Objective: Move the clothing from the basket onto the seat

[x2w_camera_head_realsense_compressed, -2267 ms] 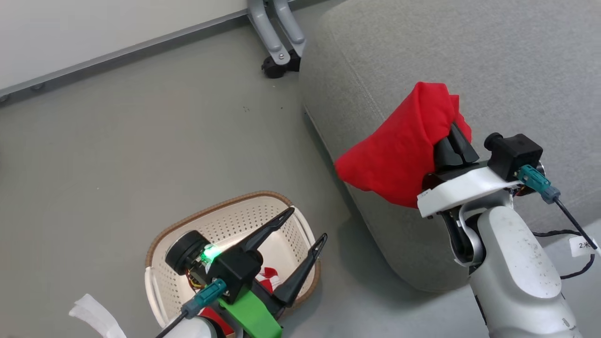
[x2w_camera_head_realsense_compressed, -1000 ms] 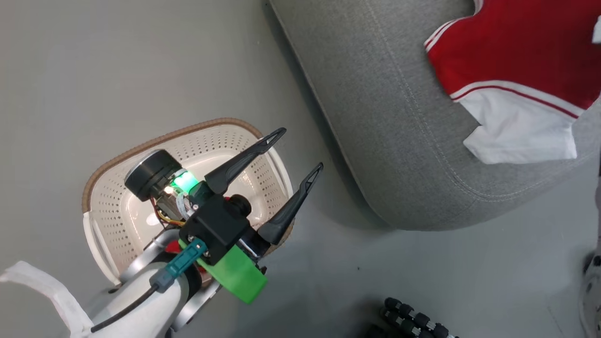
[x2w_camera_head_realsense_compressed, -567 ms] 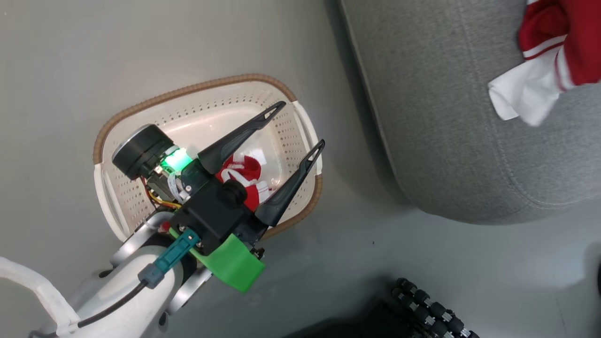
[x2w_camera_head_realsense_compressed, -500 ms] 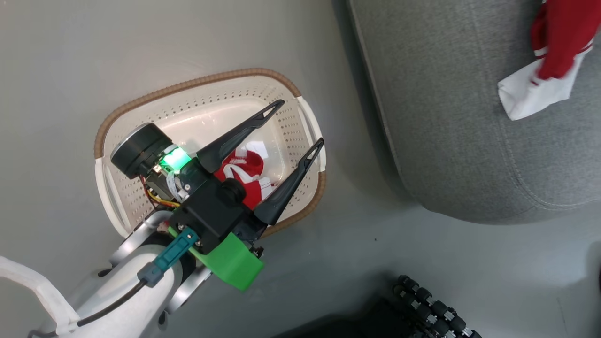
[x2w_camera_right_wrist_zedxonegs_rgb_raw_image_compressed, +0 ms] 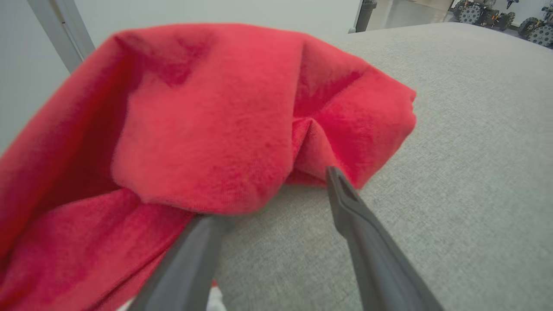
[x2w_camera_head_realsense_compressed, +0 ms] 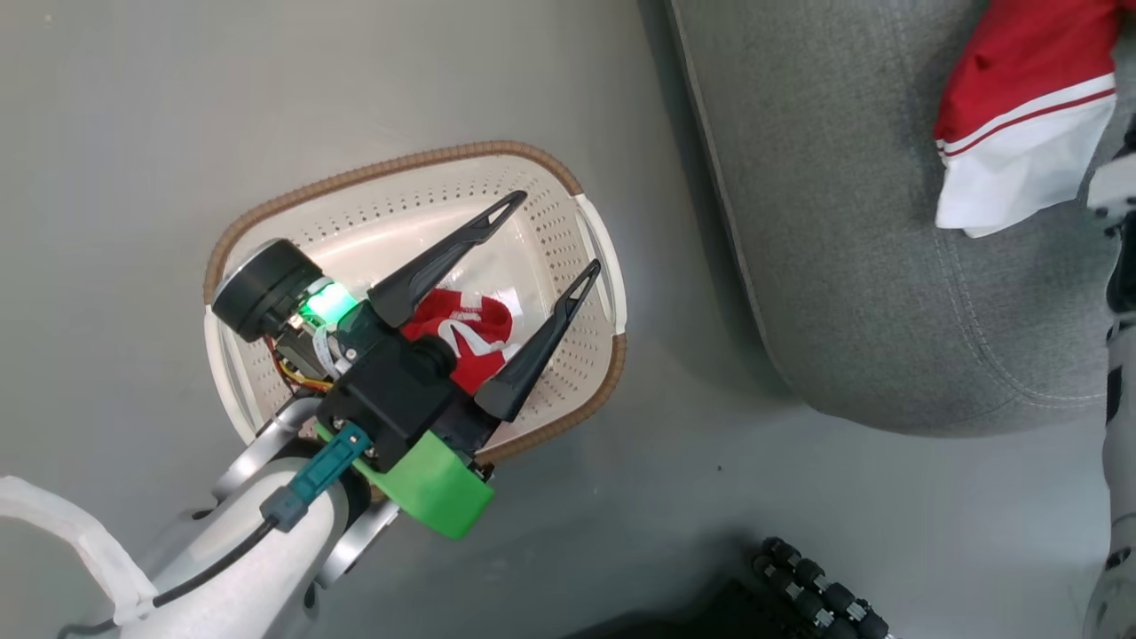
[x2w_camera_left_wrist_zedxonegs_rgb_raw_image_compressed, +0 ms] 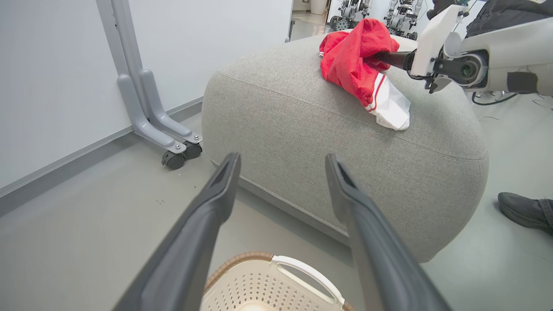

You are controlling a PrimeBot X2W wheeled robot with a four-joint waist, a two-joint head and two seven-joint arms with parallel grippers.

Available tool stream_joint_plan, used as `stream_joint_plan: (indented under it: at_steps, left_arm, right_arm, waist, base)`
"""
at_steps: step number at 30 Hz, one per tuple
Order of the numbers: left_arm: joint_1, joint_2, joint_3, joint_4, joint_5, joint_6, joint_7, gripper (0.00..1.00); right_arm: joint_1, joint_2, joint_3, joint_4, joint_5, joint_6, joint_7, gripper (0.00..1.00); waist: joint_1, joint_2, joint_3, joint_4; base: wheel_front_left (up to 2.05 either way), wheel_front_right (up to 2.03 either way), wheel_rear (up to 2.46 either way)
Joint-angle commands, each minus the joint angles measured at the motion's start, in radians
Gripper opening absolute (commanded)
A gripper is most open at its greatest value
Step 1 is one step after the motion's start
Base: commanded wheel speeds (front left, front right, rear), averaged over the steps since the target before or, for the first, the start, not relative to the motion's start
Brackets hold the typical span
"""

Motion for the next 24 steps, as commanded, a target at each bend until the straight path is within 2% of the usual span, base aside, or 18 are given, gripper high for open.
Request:
stream_joint_plan:
  at_steps: [1,11,18,24]
  left_arm:
    - [0.015,-0.005,0.002,0.009,-0.005,0.005,-0.012,1.0]
    - [0.075,-0.045,0.001,0.086,-0.05,0.029,-0.097,1.0]
    - [0.112,-0.074,0.011,0.156,-0.077,0.053,-0.158,1.0]
    - [0.139,-0.095,0.031,0.211,-0.101,0.065,-0.2,1.0]
  right_arm:
    - [0.037,0.01,-0.006,-0.019,-0.006,0.0,-0.003,1.0]
    - [0.284,0.126,-0.019,-0.308,-0.064,0.0,-0.003,1.0]
    - [0.438,0.177,0.067,-0.514,-0.097,0.0,-0.003,1.0]
    - [0.525,0.184,0.16,-0.582,-0.102,0.0,-0.003,1.0]
  waist:
    - [-0.0001,-0.0001,-0.051,-0.001]
    - [-0.0001,-0.0001,-0.203,0.033]
    - [-0.0001,-0.0001,-0.3,0.082]
    - [-0.0001,-0.0001,-0.373,0.141]
  base:
    - [0.0,0.0,0.0]
    - [0.0,0.0,0.0]
    - [0.0,0.0,0.0]
    - [0.0,0.0,0.0]
